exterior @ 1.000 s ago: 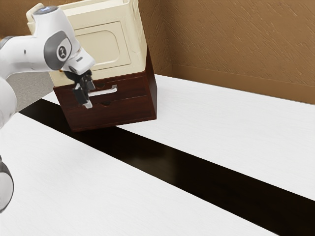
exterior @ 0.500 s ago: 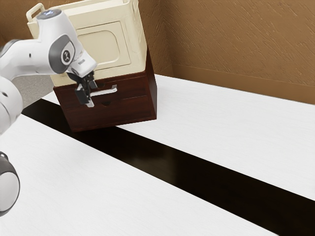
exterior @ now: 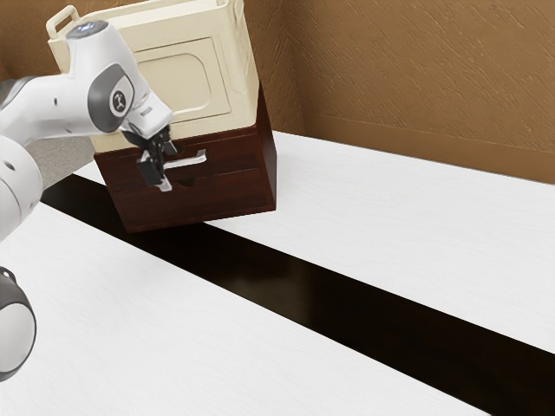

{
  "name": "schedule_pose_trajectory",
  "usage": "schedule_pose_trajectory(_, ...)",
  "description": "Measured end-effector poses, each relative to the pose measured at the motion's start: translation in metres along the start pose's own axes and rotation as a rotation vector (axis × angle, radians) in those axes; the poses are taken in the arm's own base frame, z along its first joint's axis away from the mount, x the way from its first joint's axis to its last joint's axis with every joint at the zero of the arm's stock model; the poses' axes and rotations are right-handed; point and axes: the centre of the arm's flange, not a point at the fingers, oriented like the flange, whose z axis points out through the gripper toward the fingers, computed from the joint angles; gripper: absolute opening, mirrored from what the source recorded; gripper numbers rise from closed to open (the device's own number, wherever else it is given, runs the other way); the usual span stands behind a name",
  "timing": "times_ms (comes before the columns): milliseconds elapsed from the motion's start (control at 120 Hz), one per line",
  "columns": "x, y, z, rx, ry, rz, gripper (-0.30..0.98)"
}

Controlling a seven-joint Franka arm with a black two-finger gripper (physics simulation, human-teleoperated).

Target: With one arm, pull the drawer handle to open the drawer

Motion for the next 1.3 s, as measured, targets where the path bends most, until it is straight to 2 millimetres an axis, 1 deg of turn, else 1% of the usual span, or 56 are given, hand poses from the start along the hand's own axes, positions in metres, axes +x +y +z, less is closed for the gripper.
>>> schedule_pose_trajectory(33,0.0,0.001,0.001,-0.004,0.001,0.0,0.9)
schedule_pose_trajectory(208,0.0,0.003,0.001,-0.02,0.004,-0.002,0.91)
schedule_pose_trajectory(242,0.001,0.003,0.002,-0.024,0.006,0.0,0.78)
schedule_pose_trajectory(275,0.002,0.004,0.001,-0.026,0.007,0.002,0.69)
schedule_pose_trajectory(383,0.005,0.006,-0.001,-0.029,0.01,0.01,0.66)
schedule_pose_trajectory(550,0.005,0.01,0.003,-0.051,0.008,0.015,0.69)
schedule_pose_trajectory(933,-0.002,0.029,-0.009,-0.084,0.017,0.008,0.65)
schedule_pose_trajectory(1075,-0.003,0.035,-0.008,-0.1,0.018,0.005,0.68)
schedule_pose_trajectory(1150,-0.004,0.041,-0.012,-0.105,0.021,0.002,0.66)
schedule_pose_trajectory(1300,-0.005,0.049,-0.013,-0.119,0.023,-0.005,0.68)
